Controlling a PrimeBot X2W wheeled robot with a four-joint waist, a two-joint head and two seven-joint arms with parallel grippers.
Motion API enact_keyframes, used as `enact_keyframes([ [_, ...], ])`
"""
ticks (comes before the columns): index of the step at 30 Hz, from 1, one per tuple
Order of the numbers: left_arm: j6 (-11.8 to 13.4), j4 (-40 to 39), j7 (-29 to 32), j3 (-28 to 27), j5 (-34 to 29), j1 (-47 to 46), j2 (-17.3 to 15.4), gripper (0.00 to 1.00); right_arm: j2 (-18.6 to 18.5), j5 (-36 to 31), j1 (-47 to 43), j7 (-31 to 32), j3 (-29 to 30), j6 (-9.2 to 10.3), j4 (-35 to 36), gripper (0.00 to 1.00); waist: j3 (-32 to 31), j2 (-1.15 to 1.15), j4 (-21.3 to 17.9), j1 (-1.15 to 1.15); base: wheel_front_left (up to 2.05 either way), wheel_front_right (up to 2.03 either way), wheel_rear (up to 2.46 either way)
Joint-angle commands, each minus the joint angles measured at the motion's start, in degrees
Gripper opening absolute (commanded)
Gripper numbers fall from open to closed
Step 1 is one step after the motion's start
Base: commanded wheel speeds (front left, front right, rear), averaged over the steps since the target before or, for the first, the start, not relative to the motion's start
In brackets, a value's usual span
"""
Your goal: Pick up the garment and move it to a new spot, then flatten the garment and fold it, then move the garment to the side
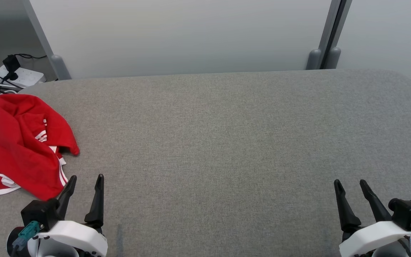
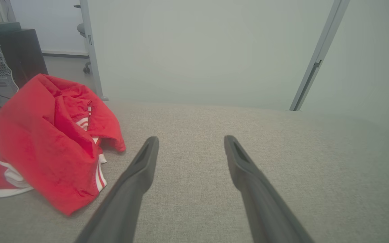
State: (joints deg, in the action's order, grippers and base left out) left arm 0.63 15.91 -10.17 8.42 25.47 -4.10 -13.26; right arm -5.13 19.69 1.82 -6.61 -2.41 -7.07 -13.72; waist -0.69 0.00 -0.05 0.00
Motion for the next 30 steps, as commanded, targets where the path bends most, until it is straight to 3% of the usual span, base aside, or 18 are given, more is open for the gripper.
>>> enact_keyframes([
  [1, 0.61, -0.96, -0.86, -1.58, -1.64, -2.40, -1.07, 1.00, -0.39, -2.17, 1.38, -1.29, -1.27, -0.37, 1.28, 1.00, -0.01, 0.00, 0.02, 0.00, 0.00, 0.00, 0.00],
  [25, 0.00, 1.72, -2.86, -2.86, -6.24, -2.33, -0.63, 1.00, 0.75, -12.50, 0.74, -4.89, -0.94, -0.42, 1.43, 1.00, -0.12, 0.00, 0.02, 0.00, 0.00, 0.00, 0.00],
  [30, -0.49, 1.87, -2.46, -3.48, -4.82, -2.25, -0.70, 1.00, 1.00, -11.83, 0.39, -4.79, -0.43, -0.42, 1.74, 1.00, -0.16, 0.00, 0.07, 0.00, 0.00, 0.00, 0.00],
])
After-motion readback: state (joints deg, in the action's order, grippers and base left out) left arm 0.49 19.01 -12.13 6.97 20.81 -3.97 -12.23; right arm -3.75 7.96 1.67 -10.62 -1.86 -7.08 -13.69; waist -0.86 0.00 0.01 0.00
